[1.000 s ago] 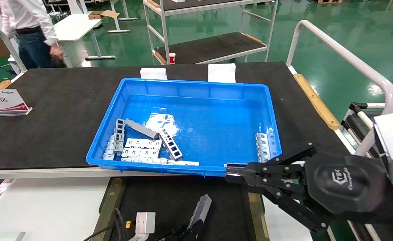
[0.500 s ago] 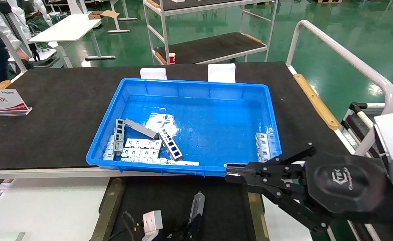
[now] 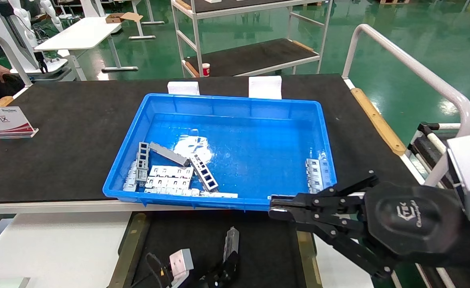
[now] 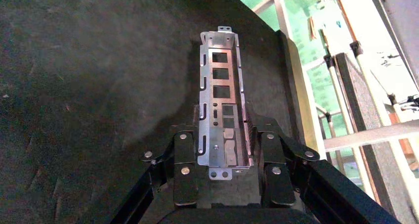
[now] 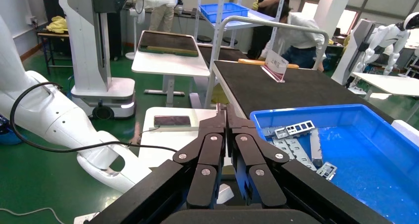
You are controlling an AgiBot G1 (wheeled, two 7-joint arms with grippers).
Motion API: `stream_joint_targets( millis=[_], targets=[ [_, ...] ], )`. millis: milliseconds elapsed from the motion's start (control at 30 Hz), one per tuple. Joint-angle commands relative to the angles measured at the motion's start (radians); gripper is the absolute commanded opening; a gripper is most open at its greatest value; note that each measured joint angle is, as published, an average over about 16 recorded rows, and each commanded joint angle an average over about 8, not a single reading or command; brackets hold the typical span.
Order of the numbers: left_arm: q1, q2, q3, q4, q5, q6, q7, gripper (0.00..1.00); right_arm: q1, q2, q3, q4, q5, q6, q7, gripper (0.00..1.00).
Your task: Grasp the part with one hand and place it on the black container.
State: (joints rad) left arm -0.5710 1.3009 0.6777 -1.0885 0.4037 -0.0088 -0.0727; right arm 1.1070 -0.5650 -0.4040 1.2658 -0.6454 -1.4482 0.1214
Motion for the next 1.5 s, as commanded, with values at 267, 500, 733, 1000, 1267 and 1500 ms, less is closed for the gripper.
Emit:
stream_joint_targets(
  millis=[267,500,733,1000,1267,1500],
  targets=[
    [0.018,0.012,-0.023,0.0,0.006,0.001,0.005,1.0,0.0,0.0,0.0,0.0,0.0,0.0,0.0,1.0],
    [0.029,0.007,-0.024,-0.012,0.019,0.01,0.018,1.0,0.0,0.0,0.0,0.0,0.0,0.0,0.0,1.0],
    [0.032,-0.044,-0.006,-0.035,0.046,0.068,0.043,1.0,0.0,0.0,0.0,0.0,0.0,0.0,0.0,1.0],
    [0.019,-0.132,0.027,-0.055,0.085,0.178,0.076,1.0,0.0,0.0,0.0,0.0,0.0,0.0,0.0,1.0],
    [0.004,-0.239,0.06,-0.075,0.122,0.337,0.102,1.0,0.0,0.0,0.0,0.0,0.0,0.0,0.0,1.0],
    [-0.025,-0.333,0.082,-0.087,0.15,0.511,0.121,1.0,0.0,0.0,0.0,0.0,0.0,0.0,0.0,1.0]
  ],
)
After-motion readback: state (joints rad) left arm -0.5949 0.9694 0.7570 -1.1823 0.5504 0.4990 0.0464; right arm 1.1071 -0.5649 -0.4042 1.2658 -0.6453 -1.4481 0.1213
